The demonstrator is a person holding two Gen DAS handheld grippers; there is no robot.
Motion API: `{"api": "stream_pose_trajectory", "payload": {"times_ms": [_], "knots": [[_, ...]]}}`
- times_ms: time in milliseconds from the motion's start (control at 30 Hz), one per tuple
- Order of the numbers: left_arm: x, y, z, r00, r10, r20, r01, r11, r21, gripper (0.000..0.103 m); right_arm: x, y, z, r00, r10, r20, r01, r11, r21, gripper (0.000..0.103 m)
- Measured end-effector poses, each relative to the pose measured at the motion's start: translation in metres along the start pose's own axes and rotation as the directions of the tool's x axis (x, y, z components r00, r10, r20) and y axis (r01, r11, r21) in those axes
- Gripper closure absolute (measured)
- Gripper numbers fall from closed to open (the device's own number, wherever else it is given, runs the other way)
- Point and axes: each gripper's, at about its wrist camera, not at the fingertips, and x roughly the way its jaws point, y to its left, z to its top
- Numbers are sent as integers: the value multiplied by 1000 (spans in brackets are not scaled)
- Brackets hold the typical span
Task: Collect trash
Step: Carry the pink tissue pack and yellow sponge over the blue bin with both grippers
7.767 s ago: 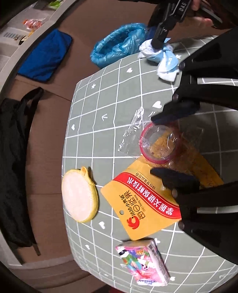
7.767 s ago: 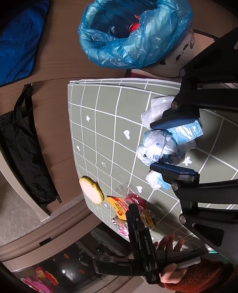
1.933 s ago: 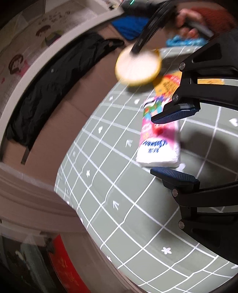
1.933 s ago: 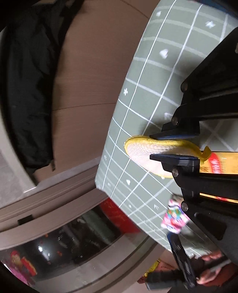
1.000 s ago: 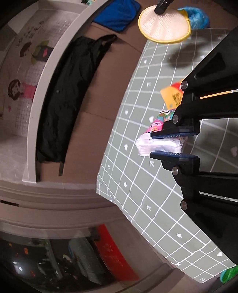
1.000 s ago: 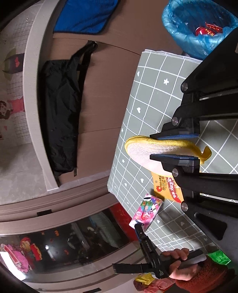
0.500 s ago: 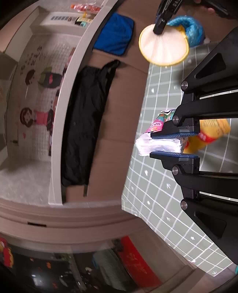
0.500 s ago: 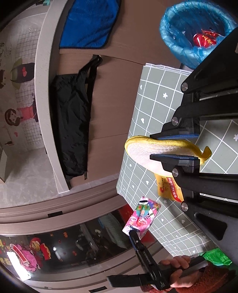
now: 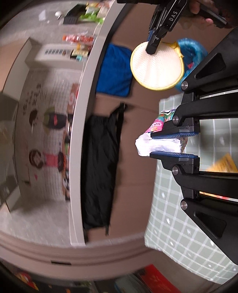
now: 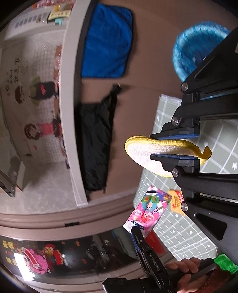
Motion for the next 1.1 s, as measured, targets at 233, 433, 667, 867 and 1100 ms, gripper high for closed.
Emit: {"api": "stream_pose_trajectory", "payload": {"times_ms": [233, 433, 667, 867, 1100], "knots": [[42, -92, 6, 990, -142, -13, 143, 988, 54, 89, -45, -73, 0, 987, -148, 63, 144, 988, 50, 91], [82, -161, -12, 972, -223, -79, 230, 968, 96, 89, -70, -135, -15, 959, -273, 74, 264, 958, 110, 91], [114, -203, -29, 958, -249, -141, 267, 956, 125, 89, -72, -180, -38, 946, -324, 33, 314, 935, 166, 91], [144, -222, -45, 942, -266, -206, 292, 950, 109, 89, -63, -204, -54, 942, -335, -11, 331, 924, 190, 91], [174, -228, -62, 930, -258, -263, 290, 953, 89, 89, -44, -225, -70, 943, -328, -61, 334, 917, 219, 91]]}}
